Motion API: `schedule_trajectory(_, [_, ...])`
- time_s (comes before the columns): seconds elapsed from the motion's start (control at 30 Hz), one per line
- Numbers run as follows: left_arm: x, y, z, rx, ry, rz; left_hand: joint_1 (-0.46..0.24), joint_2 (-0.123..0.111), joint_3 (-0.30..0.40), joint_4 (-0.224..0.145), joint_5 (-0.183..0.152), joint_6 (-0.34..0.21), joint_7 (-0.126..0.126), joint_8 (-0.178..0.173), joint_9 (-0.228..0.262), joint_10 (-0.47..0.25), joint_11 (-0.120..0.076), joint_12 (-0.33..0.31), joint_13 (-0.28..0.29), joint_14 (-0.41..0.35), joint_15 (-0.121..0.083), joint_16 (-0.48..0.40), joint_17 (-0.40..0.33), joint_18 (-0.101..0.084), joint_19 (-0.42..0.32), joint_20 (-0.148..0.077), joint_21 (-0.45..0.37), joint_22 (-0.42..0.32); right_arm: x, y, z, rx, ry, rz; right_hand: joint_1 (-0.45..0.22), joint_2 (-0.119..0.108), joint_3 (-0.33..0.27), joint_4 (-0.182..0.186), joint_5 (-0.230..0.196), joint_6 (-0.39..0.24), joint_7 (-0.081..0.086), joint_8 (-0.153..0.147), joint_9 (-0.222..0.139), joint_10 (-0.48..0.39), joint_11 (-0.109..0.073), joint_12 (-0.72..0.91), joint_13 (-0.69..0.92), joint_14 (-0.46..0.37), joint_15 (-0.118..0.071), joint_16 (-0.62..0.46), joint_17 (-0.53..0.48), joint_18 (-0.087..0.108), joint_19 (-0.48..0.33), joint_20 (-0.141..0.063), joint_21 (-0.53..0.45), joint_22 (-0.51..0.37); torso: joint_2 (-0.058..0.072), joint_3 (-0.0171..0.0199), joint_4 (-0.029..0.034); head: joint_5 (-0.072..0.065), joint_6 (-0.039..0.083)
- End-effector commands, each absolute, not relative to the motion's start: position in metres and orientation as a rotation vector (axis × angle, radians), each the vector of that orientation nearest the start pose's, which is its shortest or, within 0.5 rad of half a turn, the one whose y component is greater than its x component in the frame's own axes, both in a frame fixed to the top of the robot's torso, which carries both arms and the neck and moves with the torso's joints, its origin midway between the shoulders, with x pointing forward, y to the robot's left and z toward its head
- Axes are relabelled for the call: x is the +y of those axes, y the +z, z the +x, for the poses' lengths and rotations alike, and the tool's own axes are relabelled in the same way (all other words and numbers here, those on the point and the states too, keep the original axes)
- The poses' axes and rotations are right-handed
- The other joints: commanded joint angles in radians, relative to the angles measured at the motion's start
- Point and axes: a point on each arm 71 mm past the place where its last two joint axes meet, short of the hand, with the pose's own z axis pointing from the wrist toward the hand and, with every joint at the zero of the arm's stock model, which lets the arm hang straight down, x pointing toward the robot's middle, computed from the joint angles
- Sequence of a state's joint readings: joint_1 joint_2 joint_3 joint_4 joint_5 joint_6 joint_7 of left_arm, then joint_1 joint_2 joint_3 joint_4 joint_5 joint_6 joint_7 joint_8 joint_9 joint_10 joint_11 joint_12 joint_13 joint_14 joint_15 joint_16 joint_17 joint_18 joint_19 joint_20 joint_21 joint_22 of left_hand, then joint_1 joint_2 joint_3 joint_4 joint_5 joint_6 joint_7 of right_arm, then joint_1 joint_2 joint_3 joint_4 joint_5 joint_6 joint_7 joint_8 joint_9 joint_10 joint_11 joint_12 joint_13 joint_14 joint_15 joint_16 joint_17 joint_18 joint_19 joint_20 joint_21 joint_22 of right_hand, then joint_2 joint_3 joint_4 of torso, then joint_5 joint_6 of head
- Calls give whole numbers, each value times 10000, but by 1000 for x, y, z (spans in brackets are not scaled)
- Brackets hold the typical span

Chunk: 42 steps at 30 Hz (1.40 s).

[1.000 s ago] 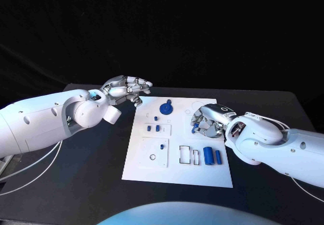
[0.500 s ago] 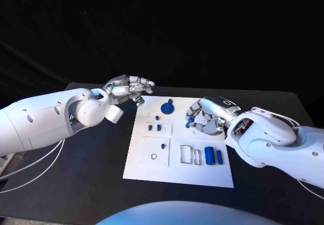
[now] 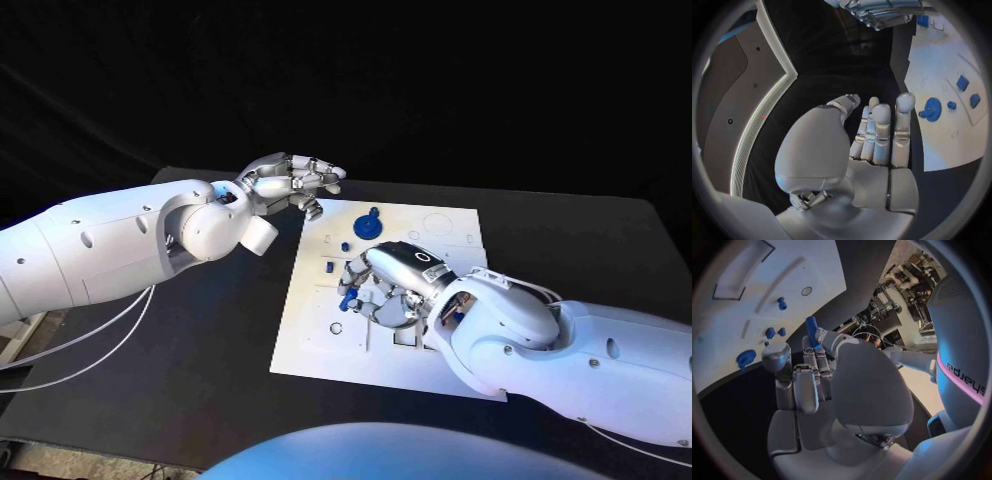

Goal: Assemble the parts on the task board

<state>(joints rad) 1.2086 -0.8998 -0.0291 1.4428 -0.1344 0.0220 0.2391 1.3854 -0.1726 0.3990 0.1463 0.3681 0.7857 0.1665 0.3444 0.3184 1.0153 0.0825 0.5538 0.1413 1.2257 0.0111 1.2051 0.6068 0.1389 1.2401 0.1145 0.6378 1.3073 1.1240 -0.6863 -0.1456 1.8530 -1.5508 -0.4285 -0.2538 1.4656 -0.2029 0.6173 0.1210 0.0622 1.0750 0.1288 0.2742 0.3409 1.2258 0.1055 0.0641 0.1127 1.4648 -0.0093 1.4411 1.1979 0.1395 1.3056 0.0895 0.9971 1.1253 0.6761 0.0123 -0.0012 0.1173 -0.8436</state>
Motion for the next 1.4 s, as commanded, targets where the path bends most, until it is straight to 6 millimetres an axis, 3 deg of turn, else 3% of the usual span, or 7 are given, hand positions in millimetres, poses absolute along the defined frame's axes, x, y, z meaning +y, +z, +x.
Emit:
schedule_trajectory(0.03, [240, -181, 496, 16869, -16217, -9744, -101, -14, 20, 33, 19, -48, 7, 68, 11, -13, 49, -45, -13, 38, 25, 43, -1, 139, 76, 25, -1, 489, -43, -211, 358, 16439, 10400, -3476, -26, 81, -1, -49, 49, -55, -7, 61, 7, 474, -427, -4, 12, 361, -58, 35, 15, -84, -30, -32, -13, 12, 2, 5, -7, 134, -36])
schedule_trajectory(0.53, [237, -181, 496, 17009, -16323, -9797, -161, -8, 17, 66, 22, -85, 10, 100, 25, -28, 55, -50, -15, 12, 32, 26, -59, 144, 64, 31, -44, 482, -29, -240, 359, 17273, 10206, -3800, -128, 74, 84, -156, 84, -100, 6, 66, 50, 454, -415, -4, 12, 361, -48, 39, 16, -85, -32, -25, -13, 29, 1, 17, -9, 344, -108])
schedule_trajectory(1.4, [237, -182, 496, 17142, -16357, -9800, -244, -20, -6, 106, -43, -134, 16, 150, 46, -49, 64, -53, -15, 5, 42, 35, -55, 144, 61, 39, -61, 481, -32, -253, 365, 17647, 9594, -4069, -270, 71, 182, -285, 130, -138, 14, 83, 108, 442, -406, 5, 19, 365, -39, 51, 36, -87, -28, -17, 4, 63, -1, 9, -8, 408, -175])
